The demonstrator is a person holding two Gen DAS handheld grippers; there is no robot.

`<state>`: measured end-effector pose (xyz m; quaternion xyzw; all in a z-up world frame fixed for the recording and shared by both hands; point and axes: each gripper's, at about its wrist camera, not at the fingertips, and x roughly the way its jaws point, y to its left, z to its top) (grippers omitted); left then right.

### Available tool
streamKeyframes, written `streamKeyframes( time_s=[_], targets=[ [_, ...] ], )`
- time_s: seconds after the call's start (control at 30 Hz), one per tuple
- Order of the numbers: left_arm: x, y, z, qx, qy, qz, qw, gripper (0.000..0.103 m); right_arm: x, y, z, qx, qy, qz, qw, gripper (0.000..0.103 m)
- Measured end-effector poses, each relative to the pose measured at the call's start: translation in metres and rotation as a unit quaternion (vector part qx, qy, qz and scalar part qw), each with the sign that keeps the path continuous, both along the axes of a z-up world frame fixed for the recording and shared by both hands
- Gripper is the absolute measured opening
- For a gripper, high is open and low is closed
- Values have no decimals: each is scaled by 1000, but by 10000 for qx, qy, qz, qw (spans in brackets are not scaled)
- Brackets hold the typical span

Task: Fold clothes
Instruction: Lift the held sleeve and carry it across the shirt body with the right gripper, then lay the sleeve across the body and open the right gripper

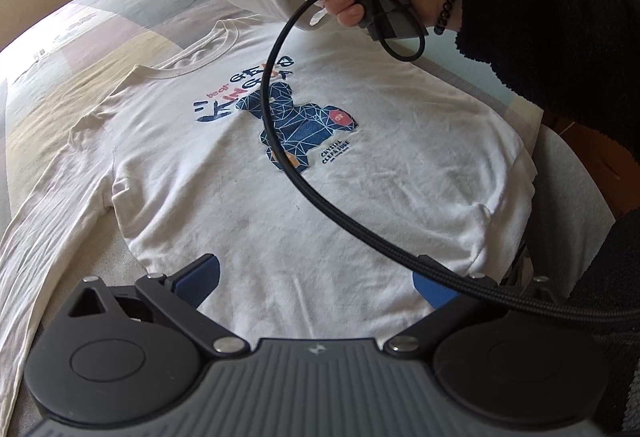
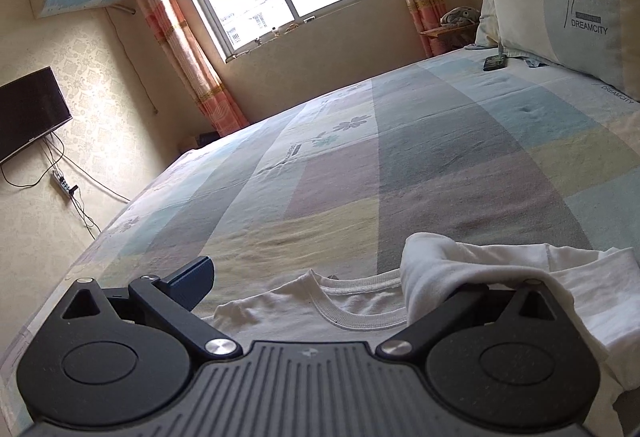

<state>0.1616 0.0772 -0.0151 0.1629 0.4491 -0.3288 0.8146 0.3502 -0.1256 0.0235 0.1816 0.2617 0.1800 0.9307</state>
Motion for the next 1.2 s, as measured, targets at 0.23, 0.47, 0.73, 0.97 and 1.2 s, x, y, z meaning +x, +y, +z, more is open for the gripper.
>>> streamKeyframes(
  time_s=[0.23, 0.47, 0.73, 0.97, 1.2],
  targets=[
    [-1, 4, -5, 8, 63, 39, 10000, 102, 0, 23, 1, 69, -20, 230, 9997, 103],
    [-3, 9, -9, 14, 125, 94, 9999, 102, -1, 48, -4, -57, -16, 444, 9990, 103],
    [-3, 13, -13, -29, 168, 126, 9998, 102, 1, 67, -9, -124, 85, 545, 9984, 103],
    [-1, 16, -17, -59, 211, 156, 9996, 102, 3, 85, -23, -473, 263, 743, 9958, 103],
    [-1, 20, -19, -79, 239, 209, 9995, 102, 5, 103, -35, -759, 326, 930, 9922, 103]
  ],
)
